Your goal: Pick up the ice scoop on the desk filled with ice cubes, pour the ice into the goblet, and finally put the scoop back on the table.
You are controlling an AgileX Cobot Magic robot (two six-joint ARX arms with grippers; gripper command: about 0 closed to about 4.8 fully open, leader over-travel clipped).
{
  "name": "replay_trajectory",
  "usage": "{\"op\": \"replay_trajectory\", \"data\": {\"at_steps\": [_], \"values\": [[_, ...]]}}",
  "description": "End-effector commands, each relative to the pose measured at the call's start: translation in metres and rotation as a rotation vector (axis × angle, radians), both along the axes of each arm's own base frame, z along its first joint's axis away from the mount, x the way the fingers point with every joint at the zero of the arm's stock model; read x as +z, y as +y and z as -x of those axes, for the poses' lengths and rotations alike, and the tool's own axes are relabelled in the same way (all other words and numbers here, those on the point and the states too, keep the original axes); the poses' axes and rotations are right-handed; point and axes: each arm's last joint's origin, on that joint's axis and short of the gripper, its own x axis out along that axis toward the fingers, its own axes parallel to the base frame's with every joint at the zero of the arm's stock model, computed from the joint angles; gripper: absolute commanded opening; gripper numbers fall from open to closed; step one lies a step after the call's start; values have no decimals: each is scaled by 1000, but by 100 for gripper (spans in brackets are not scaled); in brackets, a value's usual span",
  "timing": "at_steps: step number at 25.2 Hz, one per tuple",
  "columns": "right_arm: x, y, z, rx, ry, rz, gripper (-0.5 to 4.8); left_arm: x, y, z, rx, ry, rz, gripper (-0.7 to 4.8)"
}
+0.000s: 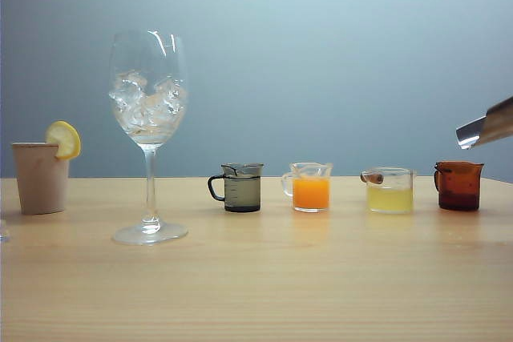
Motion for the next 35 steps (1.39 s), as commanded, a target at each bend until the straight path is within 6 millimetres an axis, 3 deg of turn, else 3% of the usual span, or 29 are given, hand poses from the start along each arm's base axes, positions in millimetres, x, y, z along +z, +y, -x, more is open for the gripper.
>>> {"op": "replay_trajectory", "data": {"at_steps": [1,5,10,18,35], "values": [[0,-2,0,3,-16,25,-4,2,0,0,-8,-19,5,-6],[-9,-3,0,-2,9,25,-4,2,0,0,-8,-19,5,-6],[-32,-18,8,-61,31,9,-4,2,0,0,-8,-19,5,-6],[-47,-45,7,-111,53,-4,-4,2,0,0,-8,-19,5,-6],[-87,-74,-22,-120,50,-18,-4,2,0,0,-8,-19,5,-6]]}}
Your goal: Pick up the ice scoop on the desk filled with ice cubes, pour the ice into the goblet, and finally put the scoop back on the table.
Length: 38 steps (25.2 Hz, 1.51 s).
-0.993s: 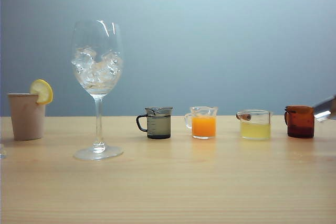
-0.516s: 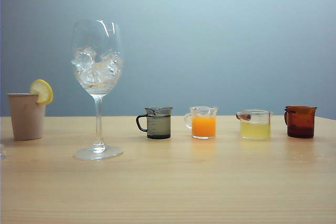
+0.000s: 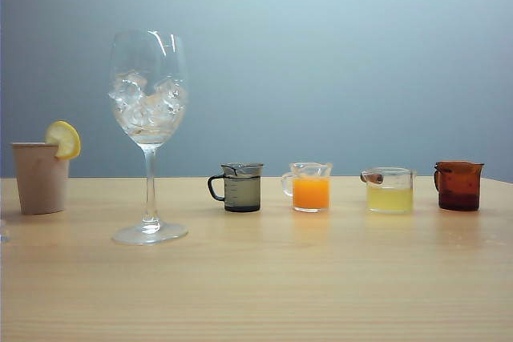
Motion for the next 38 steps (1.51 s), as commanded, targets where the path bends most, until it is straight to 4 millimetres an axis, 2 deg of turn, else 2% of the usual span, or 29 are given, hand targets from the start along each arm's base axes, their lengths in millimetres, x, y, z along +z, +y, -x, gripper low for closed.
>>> {"op": "replay_trajectory", "data": {"at_steps": [1,12,21,28,35,38], "values": [[-1,-5,-6,-3,-37,33,-4,2,0,0,-8,-19,5,-6],[-6,-11,-11,-75,-37,90,-4,2,0,0,-7,-19,5,-6],[-17,-14,-15,-78,-15,68,-4,2,0,0,-7,-17,5,-6],[-18,-16,-19,-82,-45,90,-4,2,0,0,-6,-16,6,-6],[-29,-18,-22,-61,-24,60,-4,2,0,0,-6,-15,7,-6],[-30,-17,-22,-49,-25,52,15,2,0,0,-6,-15,7,-6]]}}
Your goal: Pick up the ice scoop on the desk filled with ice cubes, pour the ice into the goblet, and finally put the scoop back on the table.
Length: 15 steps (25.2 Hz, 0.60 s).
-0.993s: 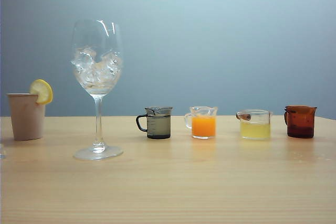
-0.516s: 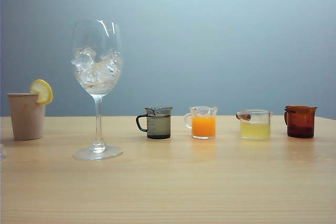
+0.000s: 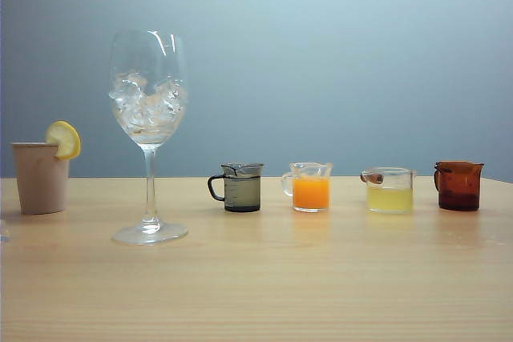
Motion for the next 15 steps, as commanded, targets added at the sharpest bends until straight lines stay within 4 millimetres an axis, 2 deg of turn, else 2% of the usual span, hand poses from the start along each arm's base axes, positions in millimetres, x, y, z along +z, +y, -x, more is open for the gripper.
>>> {"op": "replay_trajectory", "data": {"at_steps": [1,5,10,11,12,15], "values": [[-1,0,0,21,17,34,29,2,0,0,-6,-16,6,-6],[-1,0,0,24,17,31,113,2,0,0,-6,-16,6,-6],[-2,1,1,27,28,21,127,2,0,0,-6,-16,6,-6],[-3,1,1,28,31,18,142,2,0,0,-6,-16,6,-6],[-4,1,1,34,38,8,189,2,0,0,-6,-16,6,-6],[-5,2,2,43,46,-15,236,2,0,0,-6,-16,6,-6]]}}
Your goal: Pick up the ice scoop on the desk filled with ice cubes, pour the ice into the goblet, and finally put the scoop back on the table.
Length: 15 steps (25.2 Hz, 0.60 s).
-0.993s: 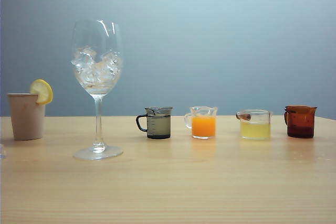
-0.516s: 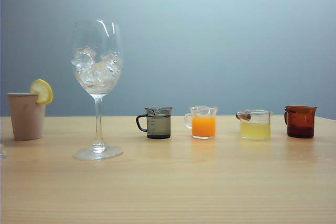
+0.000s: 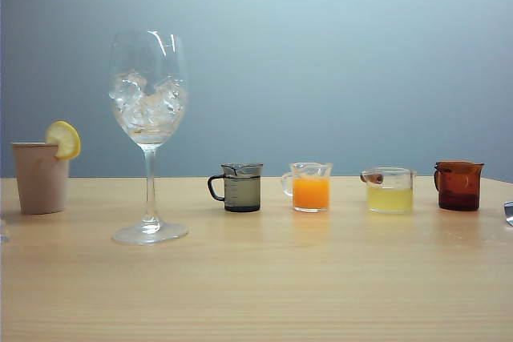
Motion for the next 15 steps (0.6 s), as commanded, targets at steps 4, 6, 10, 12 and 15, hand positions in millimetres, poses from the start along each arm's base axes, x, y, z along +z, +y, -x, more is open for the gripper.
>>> {"op": "replay_trajectory", "data": {"at_steps": [4,6,10,12,15], "values": [[-1,2,2,7,20,-29,236,2,0,0,-6,-15,6,-6],[0,2,2,-1,23,-45,236,2,0,0,-6,-15,6,-6],[4,3,3,15,6,-48,236,2,0,0,-6,-15,6,-6],[9,4,4,14,-4,-41,236,2,0,0,-6,-16,6,-6],[16,5,6,14,-23,-27,236,2,0,0,-6,-16,6,-6]]}}
